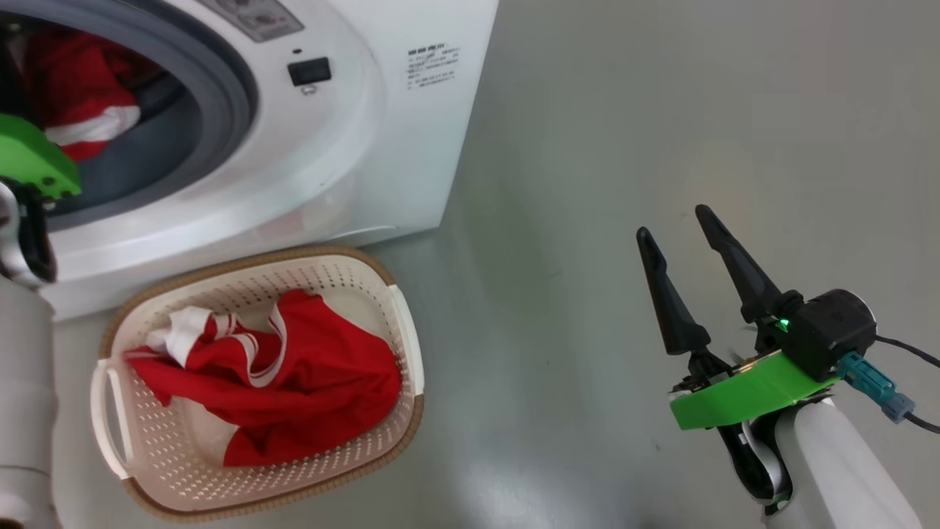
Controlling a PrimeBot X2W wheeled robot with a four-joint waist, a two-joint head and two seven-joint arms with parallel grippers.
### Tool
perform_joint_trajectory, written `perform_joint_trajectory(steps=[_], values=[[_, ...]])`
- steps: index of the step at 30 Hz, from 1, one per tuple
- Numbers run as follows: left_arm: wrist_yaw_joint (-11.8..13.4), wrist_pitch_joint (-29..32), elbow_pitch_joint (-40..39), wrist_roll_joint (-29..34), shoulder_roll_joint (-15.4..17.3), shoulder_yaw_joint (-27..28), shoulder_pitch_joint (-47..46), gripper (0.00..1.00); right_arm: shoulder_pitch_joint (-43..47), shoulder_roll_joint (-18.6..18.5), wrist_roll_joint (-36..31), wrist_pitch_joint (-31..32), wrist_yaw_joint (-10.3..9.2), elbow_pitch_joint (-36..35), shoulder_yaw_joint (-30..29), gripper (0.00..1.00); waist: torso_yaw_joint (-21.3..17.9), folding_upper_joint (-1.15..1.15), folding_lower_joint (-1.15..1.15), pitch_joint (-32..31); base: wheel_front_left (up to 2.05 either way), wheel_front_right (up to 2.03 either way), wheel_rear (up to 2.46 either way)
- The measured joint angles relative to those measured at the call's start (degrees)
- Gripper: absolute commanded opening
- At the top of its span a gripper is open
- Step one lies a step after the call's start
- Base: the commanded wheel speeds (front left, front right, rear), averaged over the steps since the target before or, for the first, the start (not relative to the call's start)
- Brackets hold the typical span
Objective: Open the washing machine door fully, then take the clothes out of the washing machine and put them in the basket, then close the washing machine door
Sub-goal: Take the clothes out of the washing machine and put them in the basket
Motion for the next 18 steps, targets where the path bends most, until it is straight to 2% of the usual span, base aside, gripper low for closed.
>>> perform_joint_trajectory(steps=[6, 10, 16, 17, 18], values=[[0.6, 5.4, 7.2, 0.4, 1.8, -0.5, -4.4, 1.00, -1.2, 0.0, 0.0, 0.0, 0.00, -0.1, 0.9, 1.00, -1.1, 0.00, 0.00, 2.9, 0.00, 0.00, 0.00], [0.6, 11.3, 11.5, 1.2, 2.8, -2.0, -6.3, 1.00, -1.3, 0.2, 0.5, 0.0, 0.00, 0.0, 1.2, 1.00, -1.9, 0.00, 0.00, 3.7, 0.00, 0.00, 0.00], [0.2, 17.2, 14.7, 3.4, 4.3, -5.2, -7.9, 1.00, -1.3, 0.9, 1.0, 0.0, 0.00, 0.1, 2.0, 1.00, -2.6, 0.00, 0.00, 3.6, 0.00, 0.00, 0.00], [0.2, 17.6, 14.9, 3.6, 4.4, -5.6, -8.1, 0.66, -1.3, 1.0, 1.0, 0.0, 0.00, 0.1, 2.1, 1.00, -2.7, 0.00, 0.00, 3.5, 0.00, 0.00, 0.00], [0.2, 17.6, 15.0, 3.7, 4.5, -5.7, -8.3, 0.14, -1.3, 1.1, 1.0, 0.0, 0.00, 0.2, 2.3, 1.00, -2.8, 0.00, 0.00, 3.5, 0.00, 0.00, 0.00]])
